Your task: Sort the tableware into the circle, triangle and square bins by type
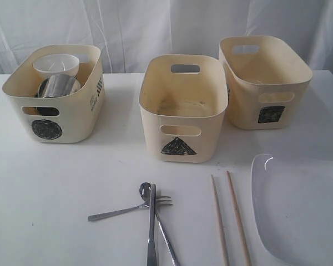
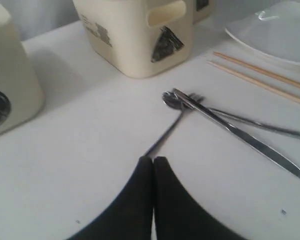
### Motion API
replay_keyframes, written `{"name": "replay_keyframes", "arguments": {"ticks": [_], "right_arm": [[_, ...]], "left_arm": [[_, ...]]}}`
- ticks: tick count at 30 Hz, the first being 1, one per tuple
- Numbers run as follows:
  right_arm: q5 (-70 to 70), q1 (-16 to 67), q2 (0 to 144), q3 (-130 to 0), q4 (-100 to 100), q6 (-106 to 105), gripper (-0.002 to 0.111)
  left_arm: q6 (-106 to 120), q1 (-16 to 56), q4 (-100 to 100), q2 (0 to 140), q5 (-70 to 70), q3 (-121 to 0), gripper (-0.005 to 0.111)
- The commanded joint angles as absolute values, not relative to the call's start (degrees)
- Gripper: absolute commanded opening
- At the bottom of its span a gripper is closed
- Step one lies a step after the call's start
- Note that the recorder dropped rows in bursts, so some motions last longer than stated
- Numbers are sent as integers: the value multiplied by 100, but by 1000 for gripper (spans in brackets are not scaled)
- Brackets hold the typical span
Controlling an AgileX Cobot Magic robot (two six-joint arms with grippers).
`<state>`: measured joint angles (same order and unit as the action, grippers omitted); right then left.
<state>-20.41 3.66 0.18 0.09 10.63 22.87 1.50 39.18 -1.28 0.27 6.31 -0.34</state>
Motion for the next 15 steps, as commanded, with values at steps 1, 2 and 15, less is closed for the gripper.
{"name": "replay_keyframes", "arguments": {"ticks": [1,2,15], "right_arm": [[-2011,340,0,0,1076,2298,0],[-2011,340,0,0,1076,2298,0],[-2011,340,0,0,1076,2298,0]], "left_arm": [[-934,3935,877,0,247,0,0],[-977,3935,864,0,396,0,0],[-943,3935,405,0,646,0,0]]}}
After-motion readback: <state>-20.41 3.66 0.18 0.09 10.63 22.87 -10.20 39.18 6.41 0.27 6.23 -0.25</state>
